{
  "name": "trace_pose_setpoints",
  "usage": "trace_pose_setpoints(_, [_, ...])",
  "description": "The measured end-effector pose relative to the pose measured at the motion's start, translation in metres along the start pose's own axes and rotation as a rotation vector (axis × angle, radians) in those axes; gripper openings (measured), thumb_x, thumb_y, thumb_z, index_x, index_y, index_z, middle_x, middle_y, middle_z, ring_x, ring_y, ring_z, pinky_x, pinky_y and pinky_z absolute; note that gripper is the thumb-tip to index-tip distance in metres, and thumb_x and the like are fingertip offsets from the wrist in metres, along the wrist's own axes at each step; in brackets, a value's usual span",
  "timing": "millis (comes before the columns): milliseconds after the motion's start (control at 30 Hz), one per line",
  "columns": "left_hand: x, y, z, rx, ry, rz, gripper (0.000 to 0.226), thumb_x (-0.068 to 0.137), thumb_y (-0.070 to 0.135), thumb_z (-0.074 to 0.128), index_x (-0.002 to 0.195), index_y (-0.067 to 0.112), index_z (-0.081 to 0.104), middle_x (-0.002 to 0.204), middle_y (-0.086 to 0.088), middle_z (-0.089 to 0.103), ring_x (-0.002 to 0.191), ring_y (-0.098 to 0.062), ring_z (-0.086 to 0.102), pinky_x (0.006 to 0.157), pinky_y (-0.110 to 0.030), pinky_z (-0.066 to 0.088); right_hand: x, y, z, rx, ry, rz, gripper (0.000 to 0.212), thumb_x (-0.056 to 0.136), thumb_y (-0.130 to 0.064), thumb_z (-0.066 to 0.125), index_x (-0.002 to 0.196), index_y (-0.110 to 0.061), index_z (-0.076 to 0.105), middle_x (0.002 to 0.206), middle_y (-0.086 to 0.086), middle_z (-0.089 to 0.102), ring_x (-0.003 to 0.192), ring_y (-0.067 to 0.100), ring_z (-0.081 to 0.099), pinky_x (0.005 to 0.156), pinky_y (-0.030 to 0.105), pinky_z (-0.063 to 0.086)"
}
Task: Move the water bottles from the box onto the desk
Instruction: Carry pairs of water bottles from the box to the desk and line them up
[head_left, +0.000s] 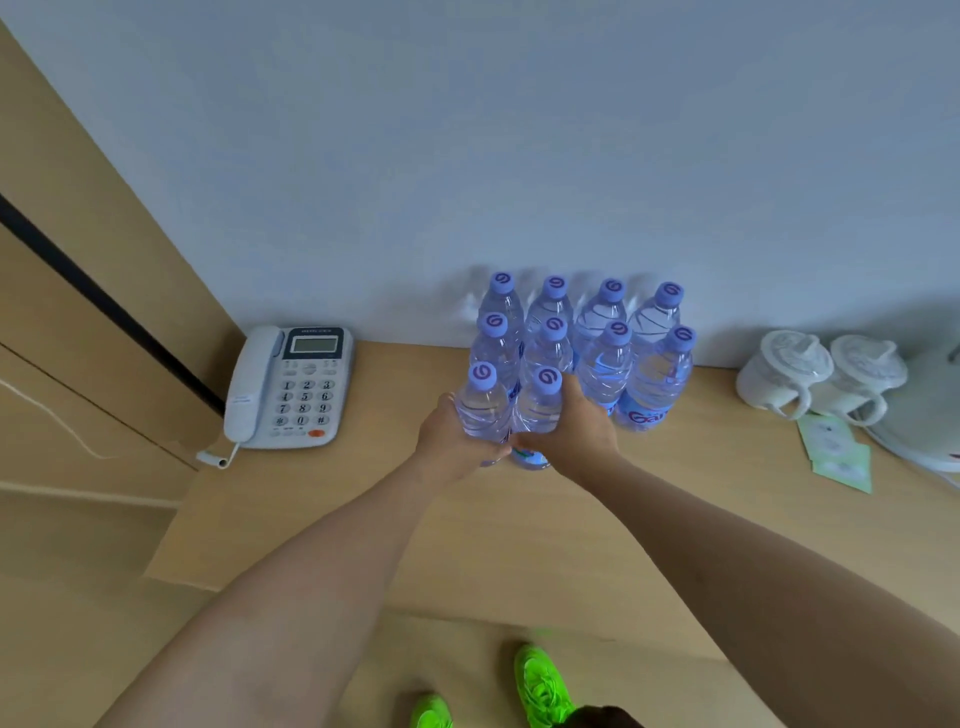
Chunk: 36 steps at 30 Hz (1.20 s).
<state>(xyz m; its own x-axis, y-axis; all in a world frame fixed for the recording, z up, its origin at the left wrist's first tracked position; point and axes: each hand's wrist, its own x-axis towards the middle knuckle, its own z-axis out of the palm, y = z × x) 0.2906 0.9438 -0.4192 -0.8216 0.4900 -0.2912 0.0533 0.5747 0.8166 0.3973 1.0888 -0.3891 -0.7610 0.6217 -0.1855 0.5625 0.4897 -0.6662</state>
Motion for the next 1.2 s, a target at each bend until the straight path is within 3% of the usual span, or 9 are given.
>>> trace_pose_setpoints(100, [0.003,0.006,-0.017,0.019,0.0,0.061,0.064,0.063,0.025,0.093,0.113,0.023,0.053,0.108,0.009,0.065,0.099,-0.014,0.065,0.083,-0.031,0.055,-0.005,-0.003,-0.009,0.053,0.042,0.009,0.073,0.066,-0.045,0.087,0.128,-0.029,0.052,0.102,-0.011,0.059,0.095,0.019,0.057,0.073,0.033,0.045])
trace_pose_setpoints(200, [0.001,0.019,-0.03,0.034,-0.017,0.162,0.055,0.066,0.02,0.09,0.103,0.041,0.055,0.095,0.026,0.064,0.082,0.012,0.064,0.066,-0.005,0.045,-0.011,-0.01,-0.014,0.141,0.116,0.027,0.064,0.067,-0.047,0.087,0.123,-0.028,0.061,0.105,-0.011,0.062,0.097,0.017,0.062,0.08,0.038,0.053])
trace_pose_setpoints(267, [0.001,0.025,-0.032,0.067,-0.015,0.217,0.051,0.068,0.013,0.087,0.09,0.045,0.055,0.086,0.03,0.062,0.071,0.024,0.058,0.058,0.001,0.04,-0.013,-0.015,-0.016,0.145,0.142,0.039,0.058,0.069,-0.045,0.087,0.119,-0.025,0.064,0.1,-0.011,0.061,0.093,0.017,0.062,0.076,0.036,0.05])
trace_pose_setpoints(467, [-0.001,0.033,-0.028,0.165,0.115,0.235,0.051,0.063,0.033,0.091,0.107,0.026,0.064,0.088,0.017,0.064,0.082,-0.011,0.061,0.071,-0.024,0.044,-0.014,-0.026,-0.019,0.063,0.112,0.02,0.039,0.08,-0.03,0.081,0.113,-0.015,0.066,0.099,0.0,0.066,0.092,0.025,0.061,0.074,0.035,0.047])
trace_pose_setpoints(633, [0.004,0.039,-0.033,0.185,0.094,0.187,0.069,0.058,0.046,0.094,0.11,0.021,0.056,0.1,0.012,0.062,0.089,-0.013,0.059,0.073,-0.026,0.043,-0.016,-0.034,-0.022,0.044,0.043,0.008,0.062,0.085,-0.025,0.077,0.14,-0.014,0.049,0.133,0.007,0.061,0.12,0.029,0.057,0.093,0.039,0.05])
trace_pose_setpoints(833, [0.009,0.041,-0.043,0.138,0.059,0.183,0.056,0.064,0.042,0.092,0.104,0.017,0.062,0.092,0.012,0.063,0.087,-0.013,0.061,0.069,-0.024,0.044,-0.018,-0.044,-0.026,0.079,0.074,0.014,0.039,0.079,-0.023,0.083,0.111,-0.01,0.065,0.094,0.005,0.064,0.092,0.027,0.061,0.077,0.041,0.053])
trace_pose_setpoints(1033, [0.012,0.039,-0.042,0.138,0.041,0.191,0.057,0.063,0.043,0.092,0.103,0.016,0.061,0.101,0.007,0.066,0.092,-0.016,0.062,0.081,-0.033,0.052,-0.011,-0.047,-0.029,0.054,0.032,0.013,0.045,0.079,-0.017,0.077,0.119,-0.009,0.058,0.112,0.01,0.065,0.105,0.03,0.06,0.086,0.041,0.052])
trace_pose_setpoints(1133, [0.015,0.039,-0.045,0.136,0.004,0.177,0.058,0.062,0.043,0.093,0.1,0.018,0.058,0.096,0.01,0.064,0.088,-0.013,0.061,0.074,-0.03,0.05,-0.01,-0.045,-0.028,-0.032,0.012,0.052,0.062,0.072,-0.036,0.087,0.119,-0.011,0.056,0.111,0.007,0.06,0.104,0.027,0.058,0.087,0.042,0.052])
trace_pose_setpoints(1200, [0.018,0.04,-0.047,0.133,-0.023,0.173,0.058,0.061,0.044,0.093,0.099,0.019,0.057,0.094,0.011,0.062,0.084,-0.01,0.059,0.068,-0.026,0.046,-0.009,-0.045,-0.029,-0.02,0.032,0.06,0.059,0.07,-0.032,0.09,0.116,-0.011,0.059,0.104,0.006,0.062,0.1,0.027,0.059,0.087,0.046,0.054])
